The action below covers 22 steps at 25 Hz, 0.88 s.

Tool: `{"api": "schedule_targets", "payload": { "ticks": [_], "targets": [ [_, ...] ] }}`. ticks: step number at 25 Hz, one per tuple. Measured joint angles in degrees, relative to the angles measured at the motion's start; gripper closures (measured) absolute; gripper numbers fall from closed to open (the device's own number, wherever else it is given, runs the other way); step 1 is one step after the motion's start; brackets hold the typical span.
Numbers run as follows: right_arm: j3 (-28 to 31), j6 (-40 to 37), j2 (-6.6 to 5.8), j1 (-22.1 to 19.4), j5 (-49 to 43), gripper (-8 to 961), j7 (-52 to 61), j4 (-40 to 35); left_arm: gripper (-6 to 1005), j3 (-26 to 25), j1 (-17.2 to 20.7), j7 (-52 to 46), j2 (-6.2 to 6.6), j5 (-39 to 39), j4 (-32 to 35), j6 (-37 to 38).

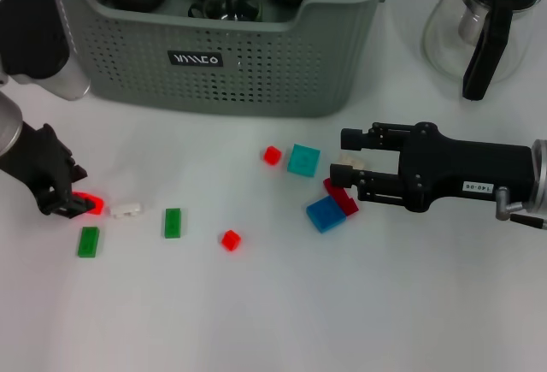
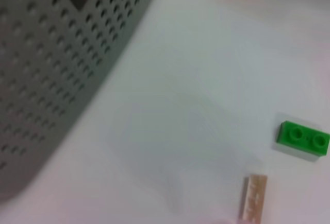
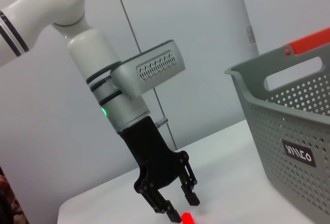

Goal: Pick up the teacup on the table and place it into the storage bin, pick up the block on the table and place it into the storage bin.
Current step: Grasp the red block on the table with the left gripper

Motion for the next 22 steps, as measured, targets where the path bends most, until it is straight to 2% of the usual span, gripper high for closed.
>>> {"api": "schedule_targets", "payload": {
  "ticks": [15, 22],
  "targets": [
    [0.0, 0.18, 0.0, 0.3, 0.0, 312, 0.05, 0.0, 566, -0.89, -0.42, -0.8, 0.36, 0.06, -4.91, -1.31],
    [0.0, 0.16, -0.06, 0.16, 0.0, 311, 0.06, 0.0, 568, -0.73, -0.25, -2.36, 0.47, 0.08, -4.65, -0.2]
  ]
}}
